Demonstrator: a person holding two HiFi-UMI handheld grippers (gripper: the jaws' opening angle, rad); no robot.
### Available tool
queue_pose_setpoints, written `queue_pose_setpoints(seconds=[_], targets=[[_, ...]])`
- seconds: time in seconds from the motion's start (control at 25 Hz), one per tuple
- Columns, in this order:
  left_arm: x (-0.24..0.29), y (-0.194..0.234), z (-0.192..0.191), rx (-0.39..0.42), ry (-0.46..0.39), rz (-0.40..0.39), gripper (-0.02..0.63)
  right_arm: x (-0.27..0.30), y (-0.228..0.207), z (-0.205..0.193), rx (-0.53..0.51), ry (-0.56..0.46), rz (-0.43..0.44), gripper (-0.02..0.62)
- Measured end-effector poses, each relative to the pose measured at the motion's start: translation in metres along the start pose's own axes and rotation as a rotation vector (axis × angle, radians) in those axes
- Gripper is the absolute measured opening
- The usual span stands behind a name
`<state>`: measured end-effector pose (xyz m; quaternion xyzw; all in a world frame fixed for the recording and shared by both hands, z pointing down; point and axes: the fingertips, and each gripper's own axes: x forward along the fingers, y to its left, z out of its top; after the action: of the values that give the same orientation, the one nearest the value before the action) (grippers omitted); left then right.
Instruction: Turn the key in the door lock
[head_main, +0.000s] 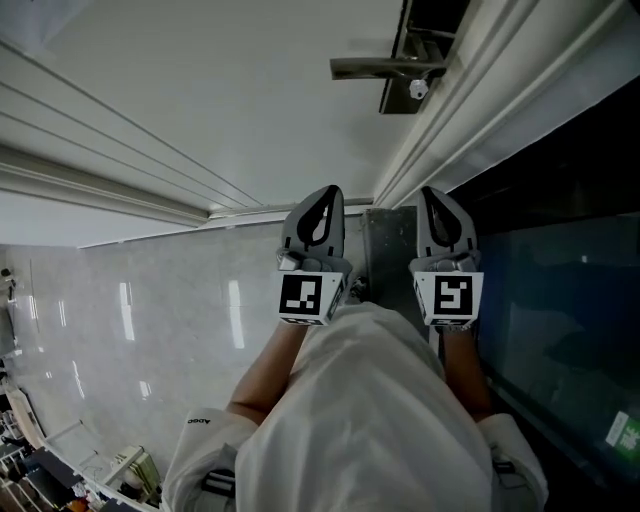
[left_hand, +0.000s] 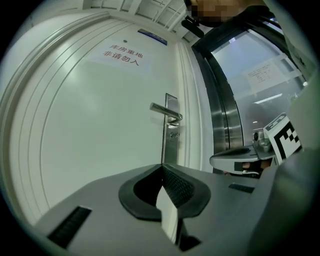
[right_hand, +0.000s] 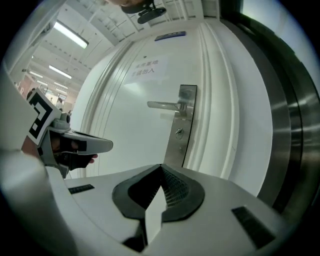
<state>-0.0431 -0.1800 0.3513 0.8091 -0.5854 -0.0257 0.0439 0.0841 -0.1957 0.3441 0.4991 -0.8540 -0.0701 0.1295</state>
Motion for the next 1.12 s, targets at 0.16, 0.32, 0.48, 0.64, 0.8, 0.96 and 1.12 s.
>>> queue_pose_setpoints(seconds=[0.16,0.32,0.48,0.64,0.8,0.96,1.12], targets=[[0.024,0.002,0.022,0.012,-0.028,-0.048,0.006,0.021,-0.011,0.021,-0.186,0.044,-0.039,-0.002],[0.041,0.004,0.034,0.016,-0.027,-0.075,0.006,0.042,-0.024,0.040,-0.363,0.080,-0.089,-0.001],[0.050,0.010,0.036,0.016,-0.017,-0.082,0.006,0.055,-0.033,0.058,-0.525,0.118,-0.147,-0.001],[0.057,0.012,0.036,0.020,-0.016,-0.104,0.006,0.074,-0.034,0.062,-0.617,0.162,-0.115,0.100],[0.061,0.014,0.035,0.018,-0.016,-0.116,0.006,0.087,-0.034,0.068,-0.759,0.166,-0.150,0.115],[0.064,0.019,0.036,0.009,-0.015,-0.121,0.006,0.100,-0.031,0.074,-0.859,0.158,-0.183,0.115],[0.066,0.022,0.034,0.005,-0.007,-0.127,0.006,0.109,-0.035,0.075,-0.898,0.170,-0.206,0.115]])
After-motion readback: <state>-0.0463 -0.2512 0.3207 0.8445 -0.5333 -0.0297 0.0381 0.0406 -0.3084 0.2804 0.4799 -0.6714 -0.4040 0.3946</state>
